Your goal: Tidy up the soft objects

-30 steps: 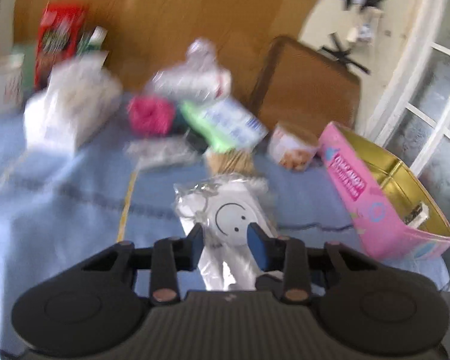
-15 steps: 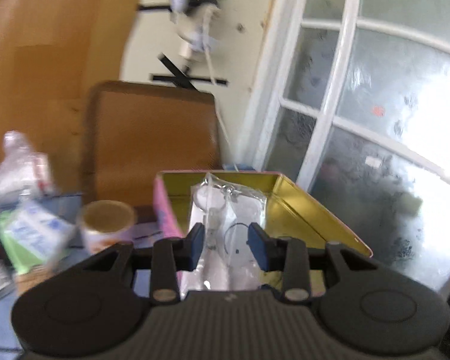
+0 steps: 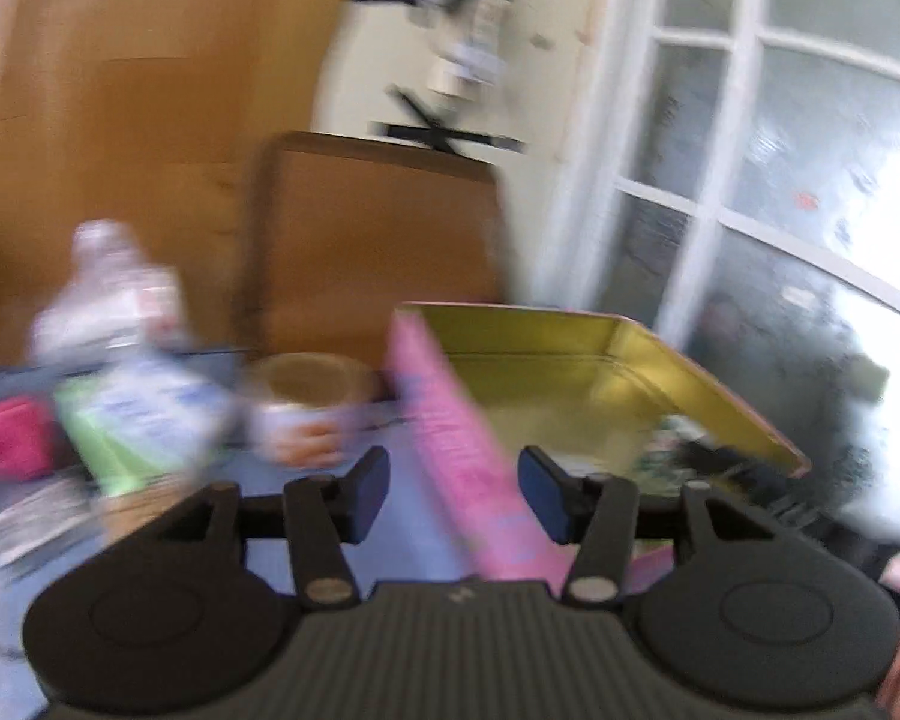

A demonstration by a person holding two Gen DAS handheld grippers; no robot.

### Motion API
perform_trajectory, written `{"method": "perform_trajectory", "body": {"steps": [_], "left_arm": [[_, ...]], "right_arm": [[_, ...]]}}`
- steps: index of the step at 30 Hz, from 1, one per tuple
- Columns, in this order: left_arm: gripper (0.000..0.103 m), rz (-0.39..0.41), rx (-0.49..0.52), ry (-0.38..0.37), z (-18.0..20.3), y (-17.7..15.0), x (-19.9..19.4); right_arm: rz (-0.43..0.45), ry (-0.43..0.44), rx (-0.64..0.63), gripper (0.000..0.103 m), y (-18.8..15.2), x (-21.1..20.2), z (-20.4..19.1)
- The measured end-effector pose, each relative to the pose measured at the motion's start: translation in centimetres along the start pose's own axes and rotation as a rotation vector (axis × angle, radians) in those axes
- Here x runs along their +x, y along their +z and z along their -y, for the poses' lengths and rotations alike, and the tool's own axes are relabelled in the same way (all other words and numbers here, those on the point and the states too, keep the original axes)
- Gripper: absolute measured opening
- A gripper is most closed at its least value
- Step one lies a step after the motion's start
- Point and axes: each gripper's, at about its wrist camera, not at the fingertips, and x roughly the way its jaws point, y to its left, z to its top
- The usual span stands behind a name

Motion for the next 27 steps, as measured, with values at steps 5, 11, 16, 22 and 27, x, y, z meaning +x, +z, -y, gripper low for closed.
{"method": "perform_trajectory", "body": {"steps": [5, 11, 16, 22, 27], "left_arm": [[0.050, 0.029, -0.084, 0.284, -9.3, -3.3, -4.2], [0.051, 0.010, -0.173, 0.538, -17.7, -7.1, -6.8], [0.050, -0.019, -0.268, 0.503, -20.1, -9.1, -6.6], [0.051, 0.035, -0.225, 0.505, -18.9, -8.5, -6.8], [0.051, 0.058, -0.211, 0.496, -18.4, -8.7, -7.2]], "right_arm": [[0.020, 0.199, -0.082, 0.042, 0.7, -0.6, -5.7], [-0.167, 0.462, -0.187, 0.051, -1.0, 3.2, -15.1], [-0.297, 0.485, -0.265, 0.053, -1.5, 9.7, -22.5], [-0.411, 0.406, -0.571, 0.088, -1.8, 17.7, -30.2], [-0.494, 0.355, -0.824, 0.079, -4.0, 21.2, -33.0]]}}
